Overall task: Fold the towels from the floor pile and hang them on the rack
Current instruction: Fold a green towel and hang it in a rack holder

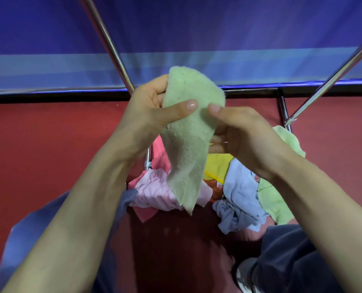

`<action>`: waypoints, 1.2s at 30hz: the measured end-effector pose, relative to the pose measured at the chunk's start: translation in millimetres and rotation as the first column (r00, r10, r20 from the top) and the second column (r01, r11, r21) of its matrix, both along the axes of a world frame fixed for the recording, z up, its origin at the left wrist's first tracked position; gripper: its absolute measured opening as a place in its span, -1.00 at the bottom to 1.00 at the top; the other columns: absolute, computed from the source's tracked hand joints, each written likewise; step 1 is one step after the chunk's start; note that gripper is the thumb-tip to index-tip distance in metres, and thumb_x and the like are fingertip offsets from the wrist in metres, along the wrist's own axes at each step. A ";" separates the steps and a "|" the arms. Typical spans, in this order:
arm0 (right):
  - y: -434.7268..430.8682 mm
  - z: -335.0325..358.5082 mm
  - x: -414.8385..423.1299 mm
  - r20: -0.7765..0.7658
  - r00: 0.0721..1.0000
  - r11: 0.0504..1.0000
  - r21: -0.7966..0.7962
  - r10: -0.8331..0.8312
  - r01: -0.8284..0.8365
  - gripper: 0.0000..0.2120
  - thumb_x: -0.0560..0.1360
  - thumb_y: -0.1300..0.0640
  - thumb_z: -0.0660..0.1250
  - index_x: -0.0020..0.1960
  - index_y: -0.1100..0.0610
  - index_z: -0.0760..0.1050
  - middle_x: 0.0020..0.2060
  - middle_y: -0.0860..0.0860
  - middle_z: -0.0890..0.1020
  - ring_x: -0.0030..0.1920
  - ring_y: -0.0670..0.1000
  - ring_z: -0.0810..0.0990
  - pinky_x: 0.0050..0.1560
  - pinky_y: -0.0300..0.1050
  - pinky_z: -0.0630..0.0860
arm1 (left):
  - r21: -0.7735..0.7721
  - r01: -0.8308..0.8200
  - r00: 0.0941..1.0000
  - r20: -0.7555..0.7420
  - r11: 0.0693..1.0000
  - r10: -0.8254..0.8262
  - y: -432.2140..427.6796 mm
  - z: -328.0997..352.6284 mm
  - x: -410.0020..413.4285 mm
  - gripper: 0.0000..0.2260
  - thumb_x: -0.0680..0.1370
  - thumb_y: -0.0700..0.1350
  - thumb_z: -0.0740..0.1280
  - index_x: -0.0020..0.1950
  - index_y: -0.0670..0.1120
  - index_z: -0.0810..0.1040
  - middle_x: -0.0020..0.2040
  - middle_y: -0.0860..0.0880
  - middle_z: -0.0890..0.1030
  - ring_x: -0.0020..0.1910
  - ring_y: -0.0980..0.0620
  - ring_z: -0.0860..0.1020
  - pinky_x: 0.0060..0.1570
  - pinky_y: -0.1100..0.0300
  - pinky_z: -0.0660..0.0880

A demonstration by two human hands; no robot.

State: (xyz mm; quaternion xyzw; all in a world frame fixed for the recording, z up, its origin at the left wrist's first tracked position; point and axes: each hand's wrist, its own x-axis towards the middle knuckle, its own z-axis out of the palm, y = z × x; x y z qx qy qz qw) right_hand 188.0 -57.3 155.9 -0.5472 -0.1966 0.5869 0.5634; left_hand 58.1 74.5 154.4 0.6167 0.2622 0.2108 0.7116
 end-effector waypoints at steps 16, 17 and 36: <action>6.1 -14.8 -10.6 0.030 0.955 0.955 -0.012 -0.296 0.296 -0.76 0.58 0.19 0.35 -0.22 0.29 0.50 -0.27 0.24 0.53 -0.19 0.18 0.55 -0.09 0.03 0.65 | 0.577 -0.266 0.942 -0.014 0.772 0.336 -17.6 -16.6 2.5 -0.89 0.46 -0.24 0.39 -0.07 -0.07 0.54 -0.26 0.00 0.52 -0.34 0.04 0.46 -0.28 0.20 0.43; 6.4 -14.3 -10.0 -0.004 0.945 0.945 -0.003 -0.326 0.326 -0.77 0.59 0.19 0.34 -0.15 0.35 0.53 -0.22 0.28 0.60 -0.14 0.23 0.59 -0.05 0.04 0.65 | 0.630 -0.187 0.959 -0.049 0.753 0.279 -23.8 -18.0 2.3 -0.86 0.42 -0.28 0.37 -0.06 -0.10 0.54 -0.25 -0.02 0.52 -0.33 0.00 0.47 -0.29 0.21 0.43; 4.5 -11.5 1.8 -0.024 0.869 0.865 0.088 -0.493 0.493 -0.78 0.58 0.22 0.34 -0.23 0.19 0.44 -0.41 0.09 0.50 -0.24 0.15 0.57 -0.12 0.01 0.65 | 0.728 -0.147 0.932 -0.125 0.669 0.341 -36.2 -64.8 13.3 -0.74 0.41 -0.23 0.33 0.08 -0.06 0.52 -0.03 0.08 0.65 -0.17 0.00 0.63 -0.21 -0.01 0.58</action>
